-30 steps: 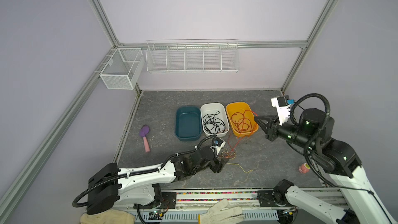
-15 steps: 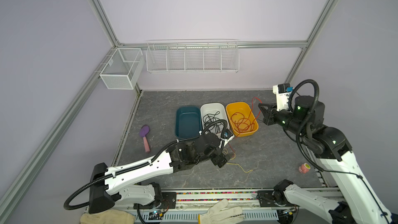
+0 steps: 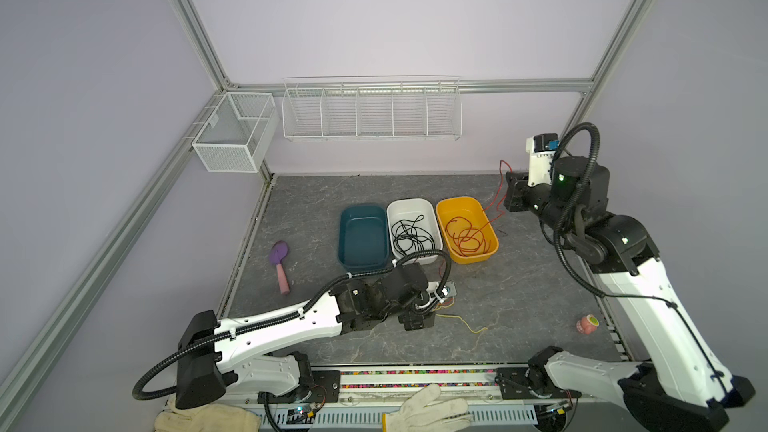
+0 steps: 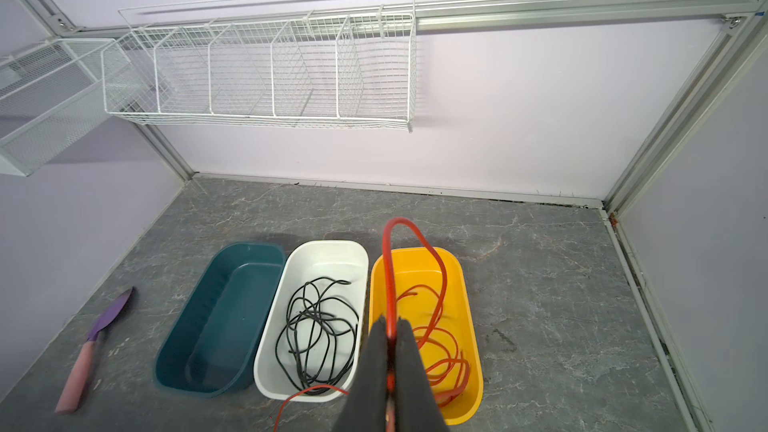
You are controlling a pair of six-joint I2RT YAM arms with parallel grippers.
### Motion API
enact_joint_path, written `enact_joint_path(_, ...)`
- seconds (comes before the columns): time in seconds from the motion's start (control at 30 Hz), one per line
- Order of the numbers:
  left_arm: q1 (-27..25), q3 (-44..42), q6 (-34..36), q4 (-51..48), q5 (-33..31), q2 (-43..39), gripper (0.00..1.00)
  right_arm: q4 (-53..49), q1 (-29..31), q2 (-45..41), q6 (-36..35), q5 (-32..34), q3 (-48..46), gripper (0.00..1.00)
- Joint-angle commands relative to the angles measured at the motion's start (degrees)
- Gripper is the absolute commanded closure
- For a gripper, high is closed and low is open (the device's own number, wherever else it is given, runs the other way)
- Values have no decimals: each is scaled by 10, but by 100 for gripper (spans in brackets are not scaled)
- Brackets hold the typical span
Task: Untangle the cables
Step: 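Carry the red wire in the right gripper over the yellow tub and lower it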
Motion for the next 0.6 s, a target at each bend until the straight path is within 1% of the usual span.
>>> enact_joint_path(0.0, -1, -42, 80, 72, -51, 4, 1, 21, -9, 30, -23, 33, 18, 94)
enact_joint_path(0.07, 0, -70, 91, 112, -63, 2, 1, 26, -15, 50, -23, 33, 27, 94)
enact_joint_path(0.17, 3, -114, 59, 190, -58, -12, 1, 37, -19, 77, -29, 43, 33, 94)
enact_joint_path(0.27, 3, -161, 73, 254, -46, -12, 1, 48, -23, 101, -34, 54, 34, 94)
enact_joint_path(0.37, 3, -160, 94, 251, -29, 9, 1, 61, -25, 123, -30, 57, 27, 94)
enact_joint_path(0.57, 3, -129, 92, 217, -44, 35, 1, 81, -24, 155, -30, 59, 10, 94)
